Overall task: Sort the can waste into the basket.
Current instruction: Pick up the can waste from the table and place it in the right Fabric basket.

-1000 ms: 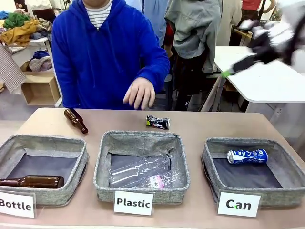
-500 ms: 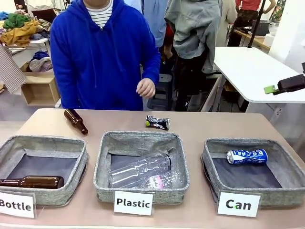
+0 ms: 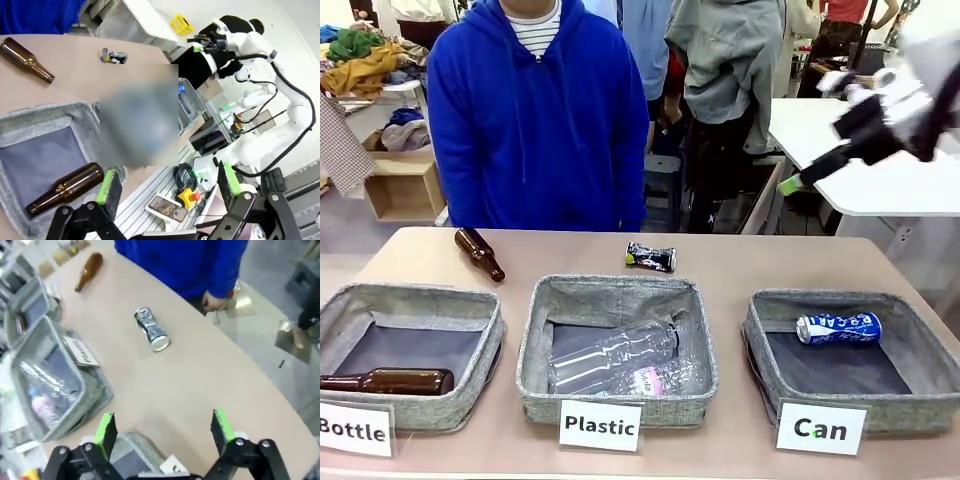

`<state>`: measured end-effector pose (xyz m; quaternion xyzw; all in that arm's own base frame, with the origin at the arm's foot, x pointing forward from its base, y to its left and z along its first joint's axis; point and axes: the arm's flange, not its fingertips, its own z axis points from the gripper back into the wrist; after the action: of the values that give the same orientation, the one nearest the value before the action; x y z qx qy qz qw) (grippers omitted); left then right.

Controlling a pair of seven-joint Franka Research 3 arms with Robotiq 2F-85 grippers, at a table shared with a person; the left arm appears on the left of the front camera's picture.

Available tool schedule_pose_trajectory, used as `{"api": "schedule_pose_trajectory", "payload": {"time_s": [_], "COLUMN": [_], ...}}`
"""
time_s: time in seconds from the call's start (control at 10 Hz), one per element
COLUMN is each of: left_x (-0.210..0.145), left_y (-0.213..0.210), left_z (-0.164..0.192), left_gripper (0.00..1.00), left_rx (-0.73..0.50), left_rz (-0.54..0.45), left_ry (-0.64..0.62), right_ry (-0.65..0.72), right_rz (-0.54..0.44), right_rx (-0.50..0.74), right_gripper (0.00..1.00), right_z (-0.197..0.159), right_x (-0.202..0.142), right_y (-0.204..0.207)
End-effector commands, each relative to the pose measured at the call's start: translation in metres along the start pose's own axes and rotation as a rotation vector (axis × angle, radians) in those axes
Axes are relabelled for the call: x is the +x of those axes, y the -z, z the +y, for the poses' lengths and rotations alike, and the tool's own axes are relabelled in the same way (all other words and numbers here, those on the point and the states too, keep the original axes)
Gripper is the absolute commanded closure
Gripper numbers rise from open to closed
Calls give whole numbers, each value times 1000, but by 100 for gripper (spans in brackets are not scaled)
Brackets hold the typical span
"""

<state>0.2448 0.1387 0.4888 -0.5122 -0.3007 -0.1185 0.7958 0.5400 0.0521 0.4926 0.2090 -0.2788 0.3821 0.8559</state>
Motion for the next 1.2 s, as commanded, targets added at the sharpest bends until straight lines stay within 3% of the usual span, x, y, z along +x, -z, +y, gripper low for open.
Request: {"api": "schedule_pose_trajectory", "payload": {"time_s": [0.0,0.3,0.5,0.7,0.8,1.1], "left_x": [0,0,0,0,0,0], "left_y": [1,1,1,1,1,1], "left_z": [-3,-3,-3,-3,-3,-3], "left_gripper": [0,0,0,0,0,0], "left_rx": [-5,-5,-5,-5,-5,-5], "left_rz": [-14,-14,-14,-14,-14,-14], "left_ry": [-7,-7,-7,-7,-7,-7], "right_ry": [-118,-246,-279,-280,-253,-303], "right_rz": [169,300,315,288,322,304], "right_rx": [-34,-72,-89,-70,-41,-51], "right_gripper": [0,0,0,0,0,0], "right_z": [-6,6,3,-5,-4,3], "right_x": [44,81,87,90,86,78], "right_y": [52,138,187,210,209,209]}}
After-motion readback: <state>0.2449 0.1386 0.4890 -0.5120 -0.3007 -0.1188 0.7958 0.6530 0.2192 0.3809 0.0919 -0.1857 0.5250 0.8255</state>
